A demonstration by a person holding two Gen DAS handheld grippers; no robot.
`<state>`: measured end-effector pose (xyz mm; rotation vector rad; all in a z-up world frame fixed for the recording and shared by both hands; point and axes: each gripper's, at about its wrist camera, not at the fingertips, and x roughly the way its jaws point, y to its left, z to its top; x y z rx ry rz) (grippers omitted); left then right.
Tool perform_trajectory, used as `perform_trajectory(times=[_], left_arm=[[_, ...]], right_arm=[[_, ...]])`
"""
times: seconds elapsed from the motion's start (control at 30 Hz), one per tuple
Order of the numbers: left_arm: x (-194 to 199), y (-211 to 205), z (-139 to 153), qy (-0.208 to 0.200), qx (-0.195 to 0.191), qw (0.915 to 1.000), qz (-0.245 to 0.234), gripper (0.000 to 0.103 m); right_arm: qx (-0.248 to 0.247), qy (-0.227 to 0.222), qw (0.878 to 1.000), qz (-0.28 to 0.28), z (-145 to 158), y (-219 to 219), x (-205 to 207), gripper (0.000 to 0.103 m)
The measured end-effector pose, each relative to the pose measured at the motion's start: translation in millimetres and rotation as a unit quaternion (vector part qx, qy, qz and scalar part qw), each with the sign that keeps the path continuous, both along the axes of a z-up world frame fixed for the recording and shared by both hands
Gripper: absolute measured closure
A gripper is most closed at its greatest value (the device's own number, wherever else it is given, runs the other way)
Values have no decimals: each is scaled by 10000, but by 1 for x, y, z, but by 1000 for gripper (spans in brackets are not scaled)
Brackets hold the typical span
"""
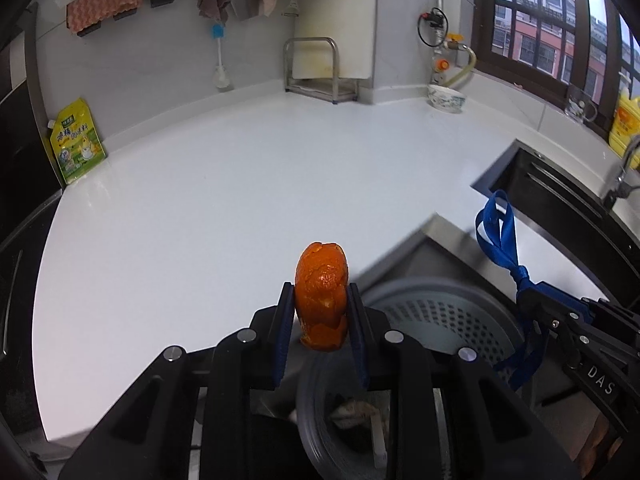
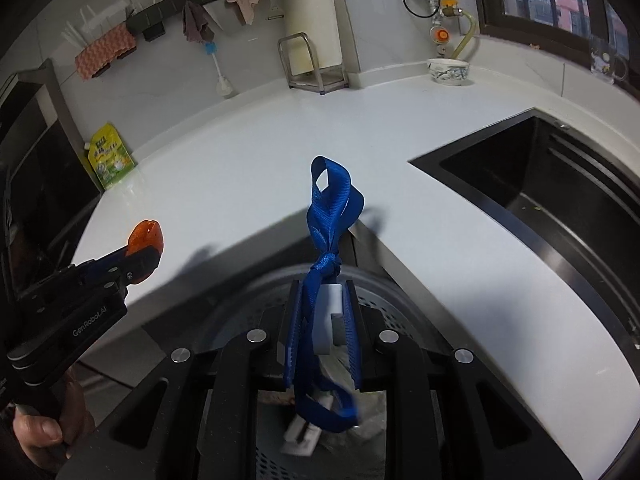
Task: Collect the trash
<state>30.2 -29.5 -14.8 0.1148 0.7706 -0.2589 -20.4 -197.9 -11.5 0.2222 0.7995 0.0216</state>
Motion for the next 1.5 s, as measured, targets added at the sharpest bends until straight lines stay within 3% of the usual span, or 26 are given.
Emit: perform_trajectory(times=[0.27, 0.73, 0.8, 0.83, 0.9, 0.93, 1.1, 1.17, 1.5], left_arm=[[-35, -18, -18, 198, 115, 9993, -284, 77], [-41, -15, -25, 357, 14, 9992, -205, 72], [-41, -15, -24, 306, 34, 9994, -169, 72], [-41, -15, -23, 283, 63, 9995, -146, 69], [-41, -14, -21, 252, 58, 9996, -103, 56], [-42, -13, -21, 226, 51, 9997, -79, 46], [-43, -9, -13, 96, 69, 9999, -14, 42], [-45, -8, -12, 96, 70, 9999, 12, 35], [-51, 1, -10, 95, 126, 9997, 204, 19]], right_arm=[[-10, 266, 9996, 26, -25, 2, -40, 83], [272, 417, 9988, 26, -39, 0, -37, 83], [251, 390, 9989, 33, -39, 1, -35, 78], [230, 379, 9990, 30, -38, 1, -35, 76], [189, 352, 9992, 21, -37, 2, -35, 60], [169, 324, 9993, -1, -37, 2, -36, 57], [225, 314, 9992, -69, -35, 0, -39, 51], [342, 332, 9988, -116, -34, -3, -41, 46], [346, 430, 9982, -242, -37, -6, -52, 40]])
